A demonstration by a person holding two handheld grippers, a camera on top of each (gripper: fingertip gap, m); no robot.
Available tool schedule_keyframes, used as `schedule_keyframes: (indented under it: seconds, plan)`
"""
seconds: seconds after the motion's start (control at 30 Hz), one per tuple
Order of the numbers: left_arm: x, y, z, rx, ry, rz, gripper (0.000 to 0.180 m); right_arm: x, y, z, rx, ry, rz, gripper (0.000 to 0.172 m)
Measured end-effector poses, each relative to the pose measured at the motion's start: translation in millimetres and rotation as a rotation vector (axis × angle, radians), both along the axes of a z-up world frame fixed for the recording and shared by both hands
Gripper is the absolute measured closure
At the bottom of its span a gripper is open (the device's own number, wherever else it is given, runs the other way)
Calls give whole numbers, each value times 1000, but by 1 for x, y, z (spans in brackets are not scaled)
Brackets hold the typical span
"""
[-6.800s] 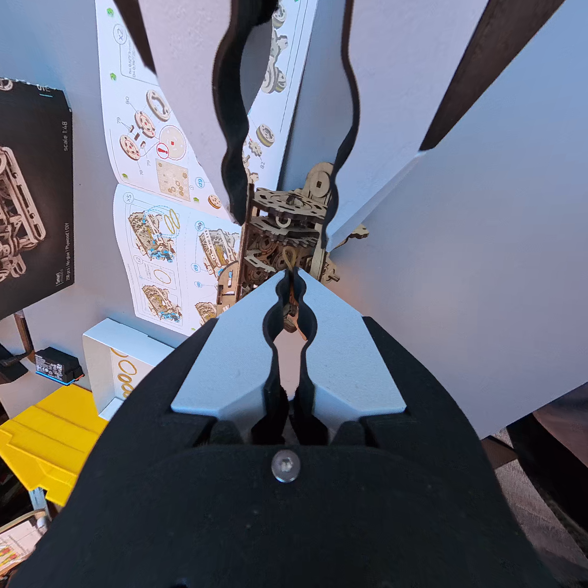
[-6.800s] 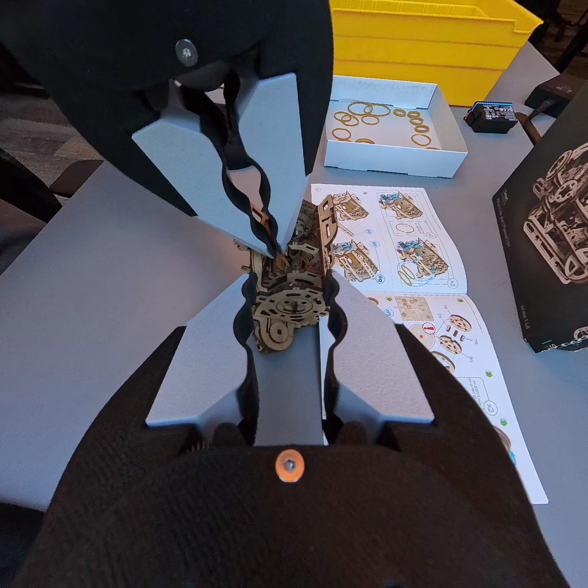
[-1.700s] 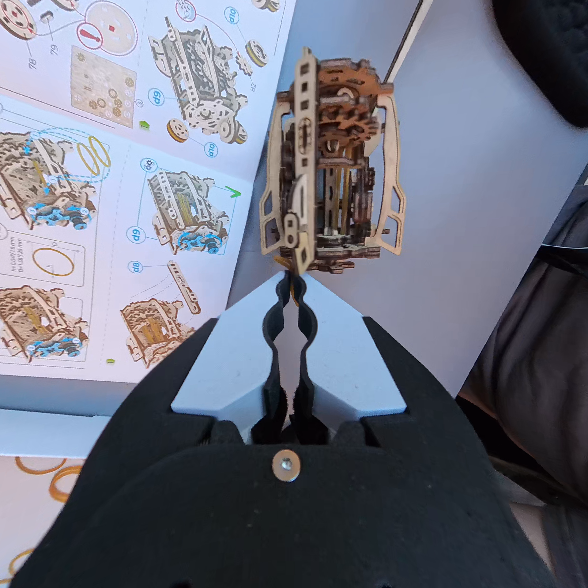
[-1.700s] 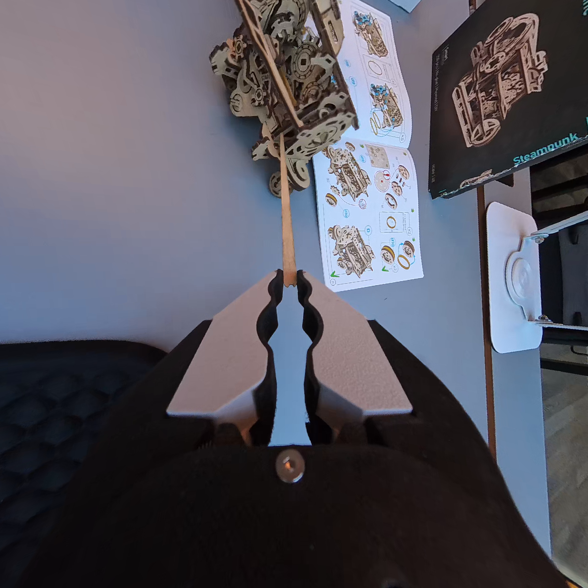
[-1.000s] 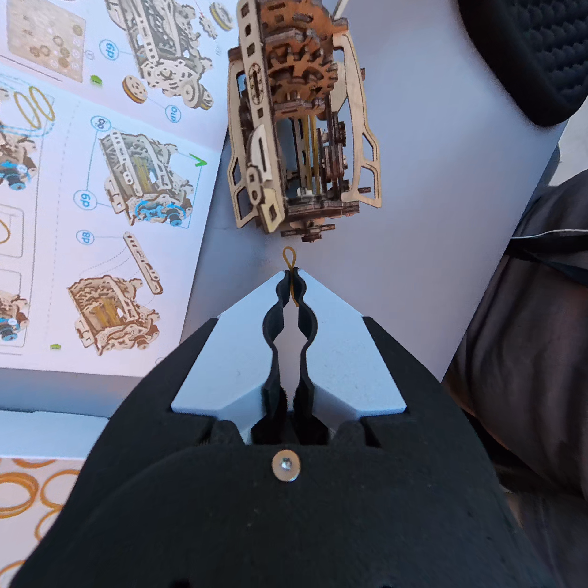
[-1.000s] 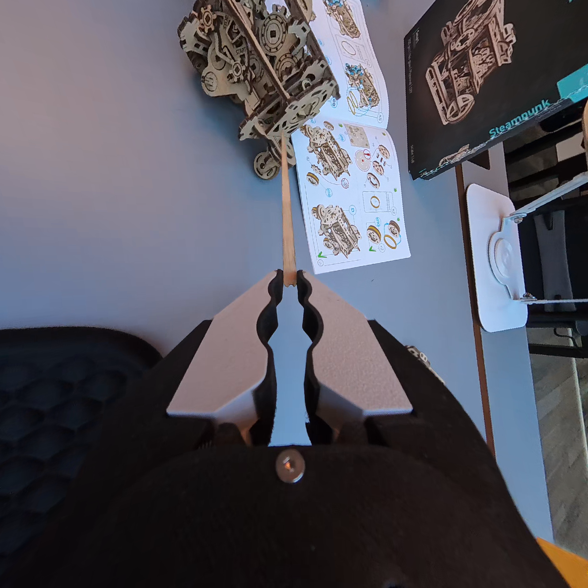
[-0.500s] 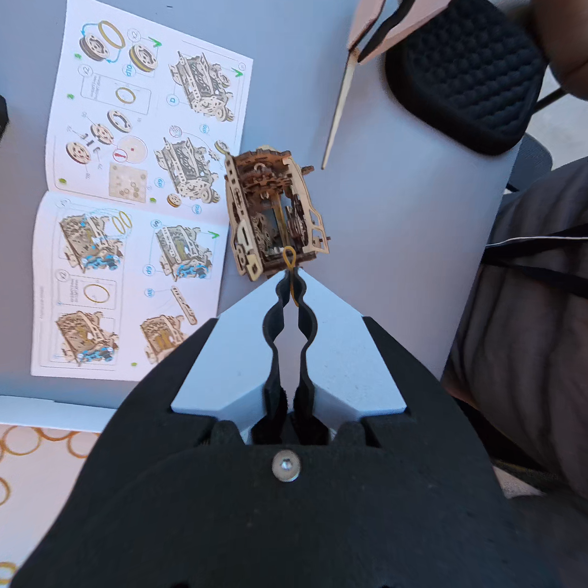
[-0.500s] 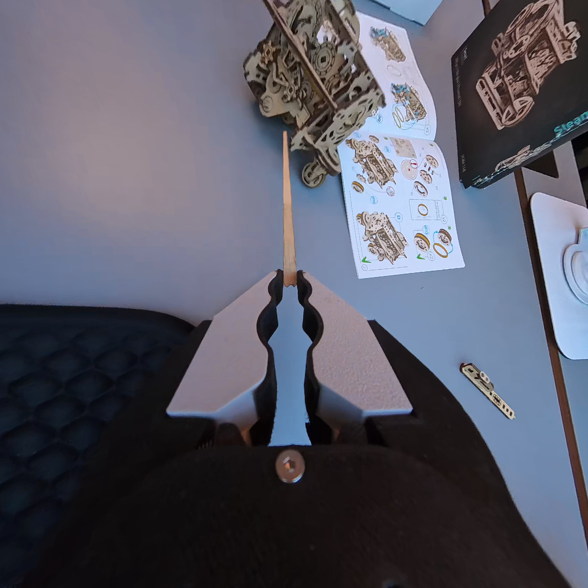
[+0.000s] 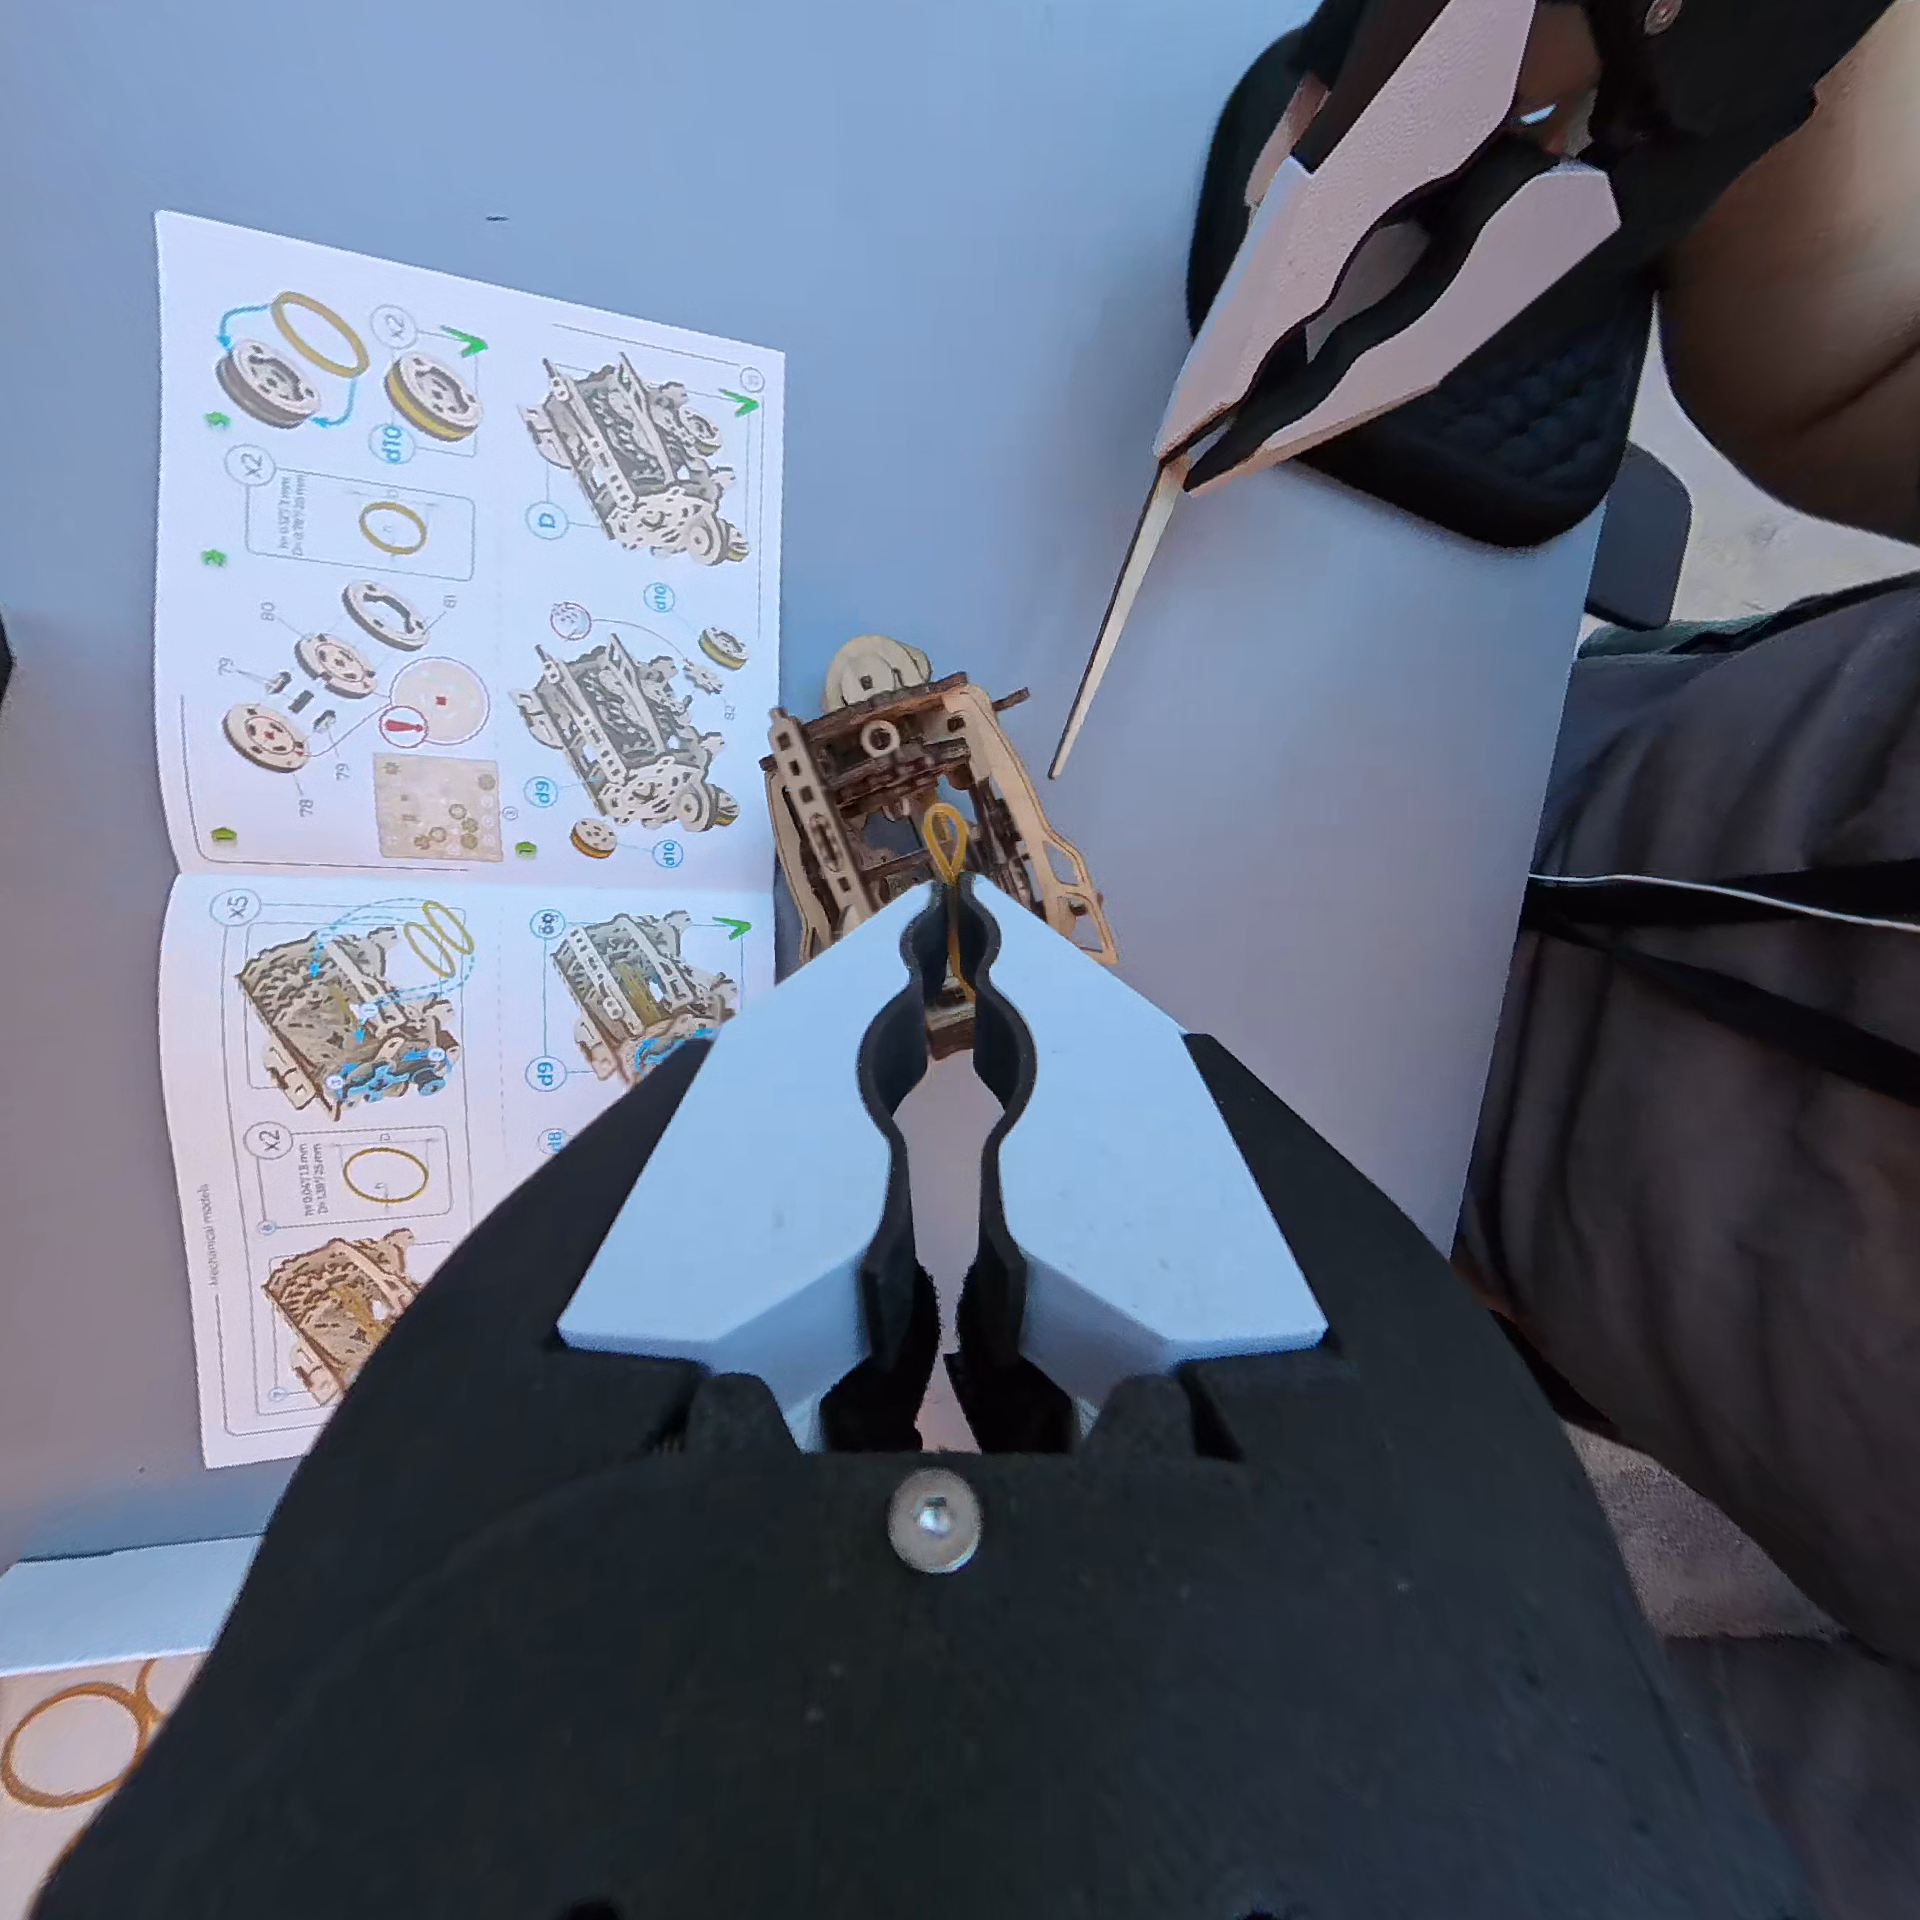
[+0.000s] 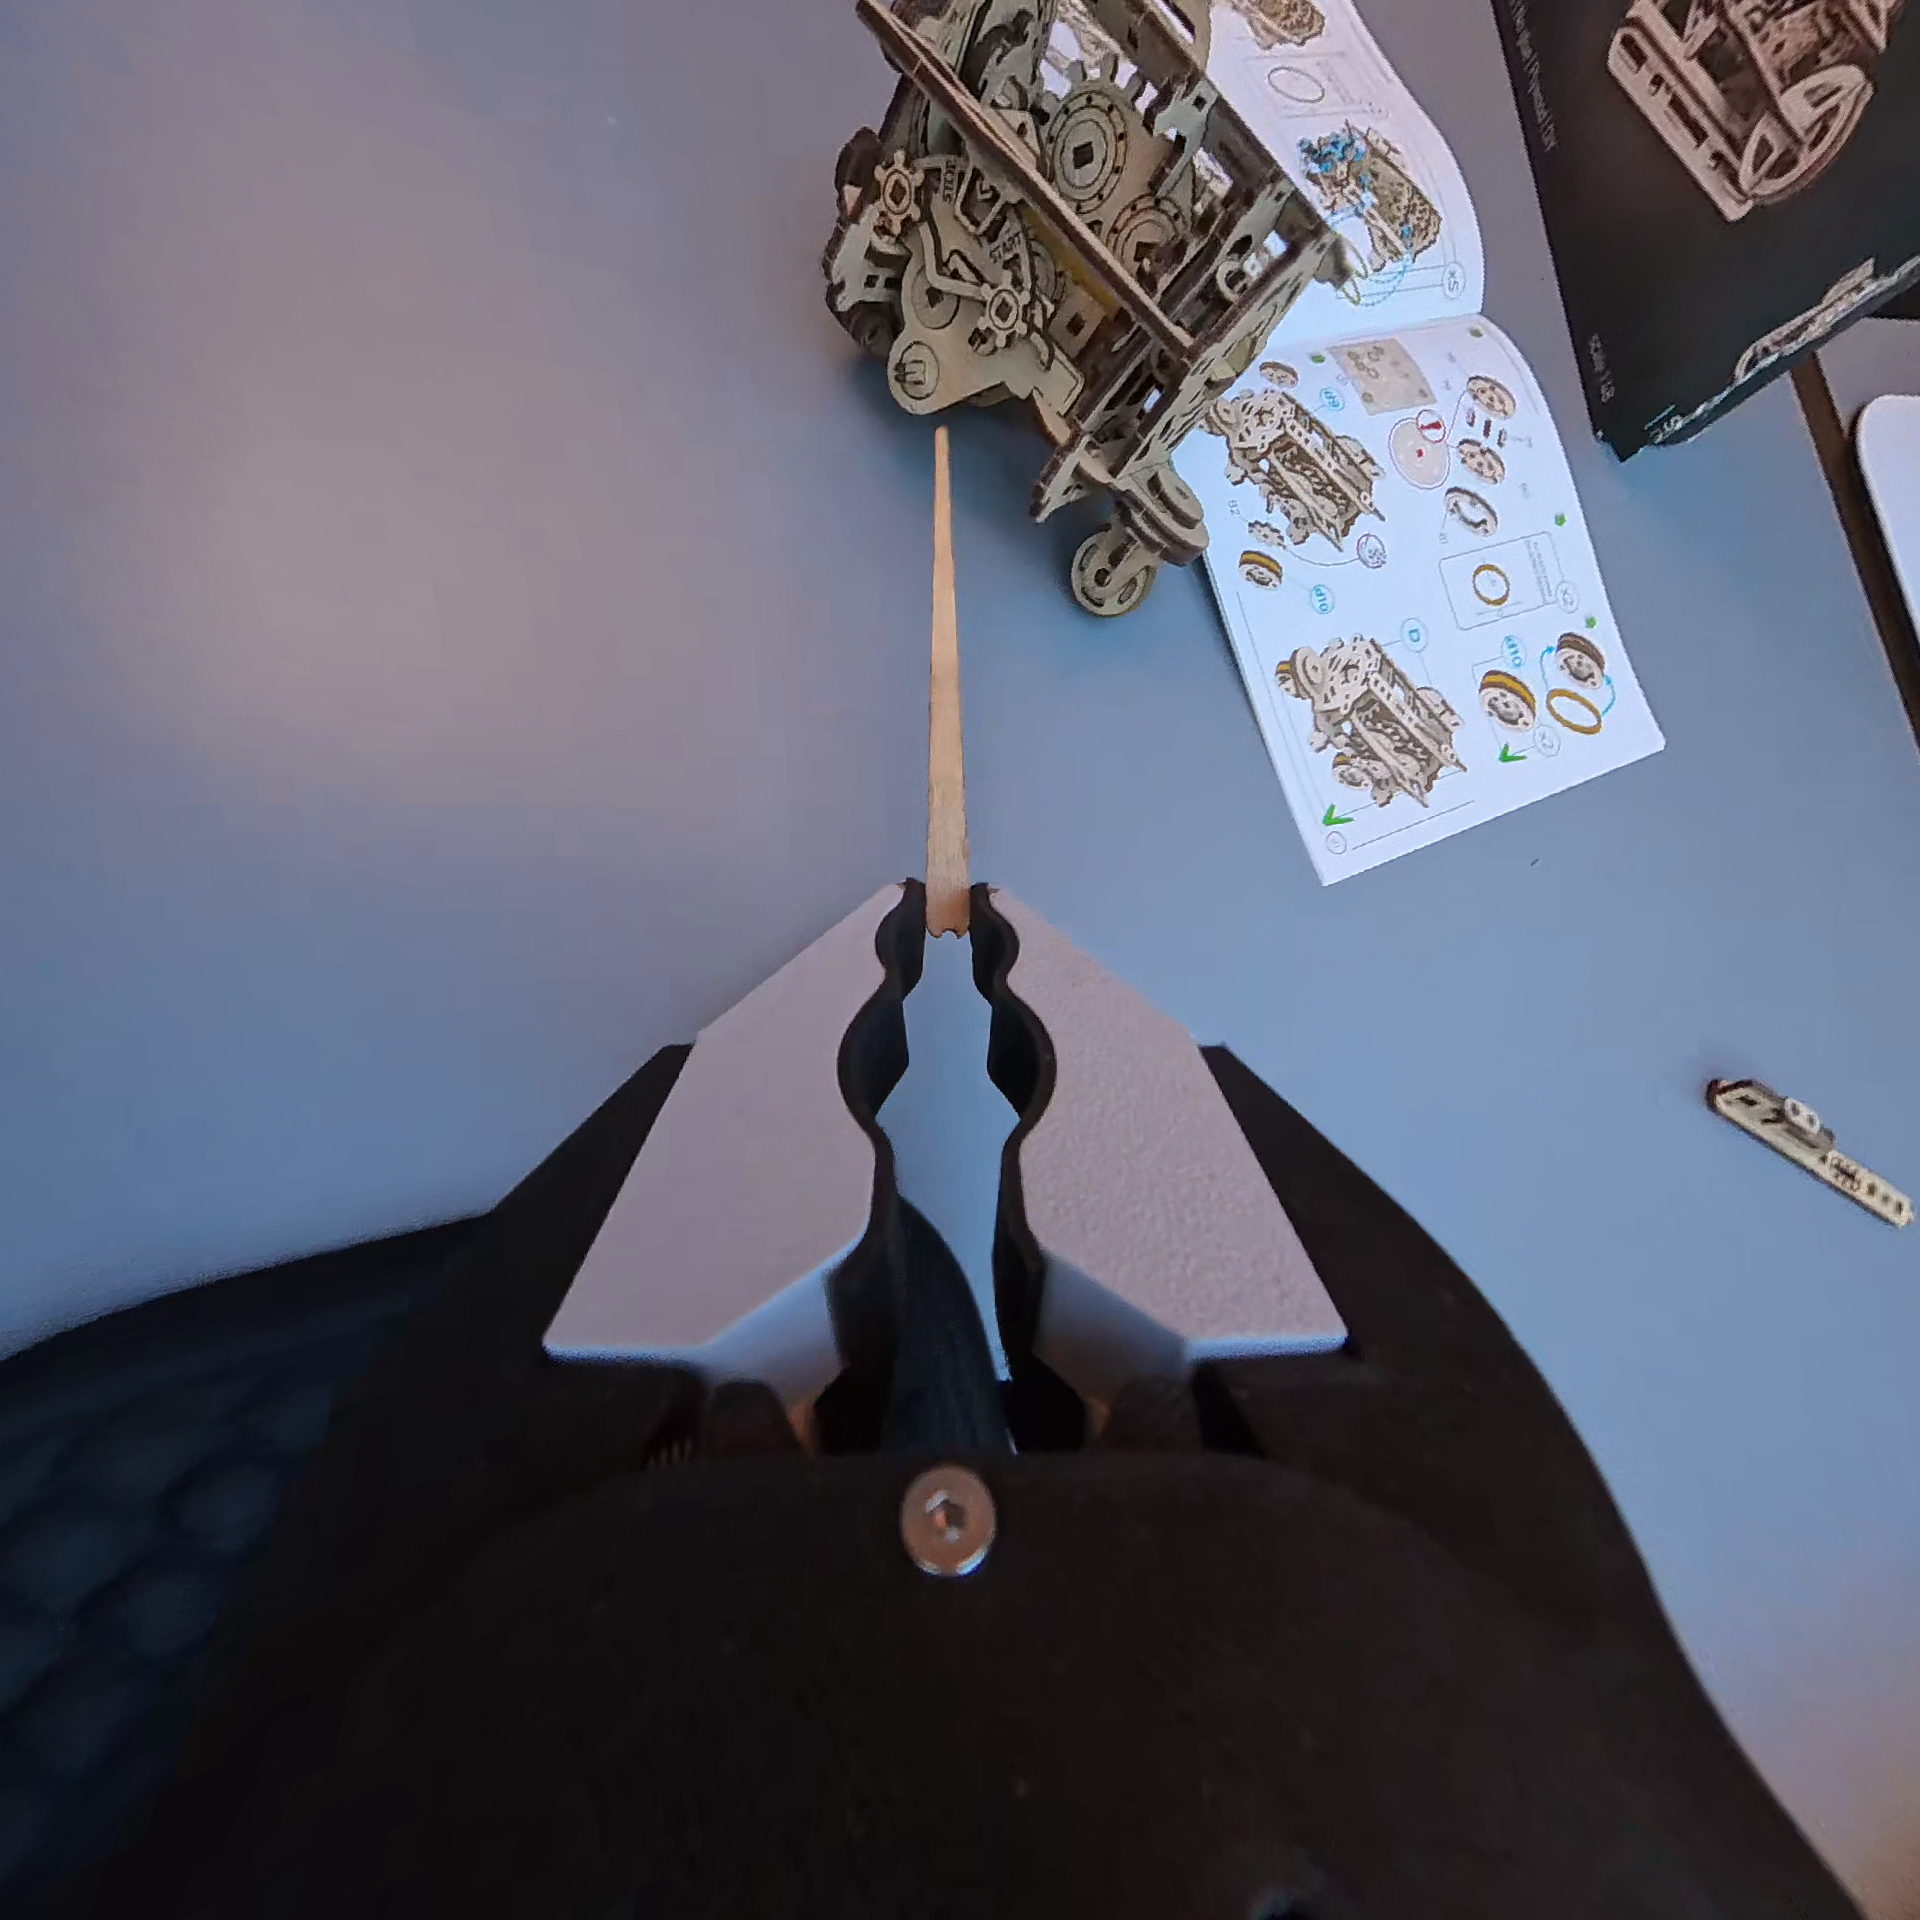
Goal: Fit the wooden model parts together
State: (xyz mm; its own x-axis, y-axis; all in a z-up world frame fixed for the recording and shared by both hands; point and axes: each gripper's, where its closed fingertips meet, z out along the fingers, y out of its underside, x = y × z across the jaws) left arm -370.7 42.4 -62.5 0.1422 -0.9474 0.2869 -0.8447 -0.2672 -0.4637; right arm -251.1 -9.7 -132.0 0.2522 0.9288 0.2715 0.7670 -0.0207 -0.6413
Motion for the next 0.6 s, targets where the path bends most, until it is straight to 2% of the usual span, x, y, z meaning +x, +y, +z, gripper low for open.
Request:
schedule_keyframes:
  seconds: [0.17,0.43,0.6]
  plan:
    - [4,-15,-8,-5,33,-17,180,-5,-11,-3,-86,25,-42,165]
    - [4,-22,-12,31,55,-34,180,-11,-13,9,-74,128,-78,165]
    - [4,-21,-15,1,59,0,180,-7,-20,-4,-107,59,-89,165]
